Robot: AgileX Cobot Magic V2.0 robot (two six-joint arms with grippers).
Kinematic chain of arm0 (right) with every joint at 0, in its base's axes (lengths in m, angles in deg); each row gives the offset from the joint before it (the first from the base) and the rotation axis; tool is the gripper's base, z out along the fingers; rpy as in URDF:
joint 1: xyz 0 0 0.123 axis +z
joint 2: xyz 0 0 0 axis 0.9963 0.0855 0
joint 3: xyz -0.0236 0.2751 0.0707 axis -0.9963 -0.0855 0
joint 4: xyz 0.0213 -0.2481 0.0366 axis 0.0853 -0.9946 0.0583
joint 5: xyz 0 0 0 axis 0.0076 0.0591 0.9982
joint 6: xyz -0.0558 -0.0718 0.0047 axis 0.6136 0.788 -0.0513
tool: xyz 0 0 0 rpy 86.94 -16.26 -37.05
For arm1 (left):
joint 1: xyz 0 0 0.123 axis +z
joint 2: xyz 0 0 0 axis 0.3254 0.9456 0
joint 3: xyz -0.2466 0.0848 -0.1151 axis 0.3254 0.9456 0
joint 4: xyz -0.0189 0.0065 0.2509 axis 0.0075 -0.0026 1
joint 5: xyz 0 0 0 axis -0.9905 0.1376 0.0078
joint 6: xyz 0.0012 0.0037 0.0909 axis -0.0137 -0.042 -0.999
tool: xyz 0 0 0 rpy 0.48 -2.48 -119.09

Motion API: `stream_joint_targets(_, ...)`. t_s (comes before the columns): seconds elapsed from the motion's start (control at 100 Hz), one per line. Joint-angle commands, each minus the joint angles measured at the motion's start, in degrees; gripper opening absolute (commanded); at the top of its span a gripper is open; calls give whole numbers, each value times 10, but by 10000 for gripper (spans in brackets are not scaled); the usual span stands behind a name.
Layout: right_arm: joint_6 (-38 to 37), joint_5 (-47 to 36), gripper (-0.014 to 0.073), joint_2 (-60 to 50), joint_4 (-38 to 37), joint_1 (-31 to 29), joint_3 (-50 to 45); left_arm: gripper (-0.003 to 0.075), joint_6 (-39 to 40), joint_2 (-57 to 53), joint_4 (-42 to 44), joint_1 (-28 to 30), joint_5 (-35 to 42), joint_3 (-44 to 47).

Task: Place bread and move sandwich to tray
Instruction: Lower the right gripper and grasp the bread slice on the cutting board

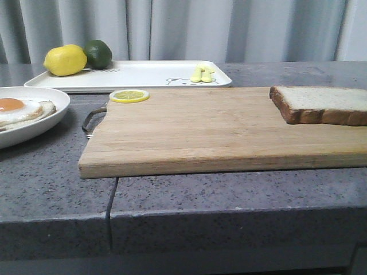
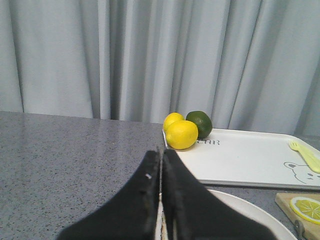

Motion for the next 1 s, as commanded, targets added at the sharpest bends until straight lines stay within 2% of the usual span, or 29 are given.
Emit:
stream_joint_targets(0.0,46,13,419,2,68,-7,19,-20,6,9,-3,-3,49,-22)
stream_joint_targets(0.43,63,57,405,57,91,-7,19,-20,6,9,-3,-3,49,-22)
stream_joint_targets(0.53,63,63,309,58,91,-7,19,-20,6,9,-3,-3,49,-22)
stream_joint_targets(0.72,63,72,-73,58,91,-7,19,-20,6,9,-3,-3,49,-22)
stream_joint_targets(0.85,63,78,-65,55,95,-7,22,-20,6,9,-3,-3,49,-22)
stream_joint_targets(0.99,68,107,-65,38,152,-7,44,-20,6,9,-3,-3,49,-22)
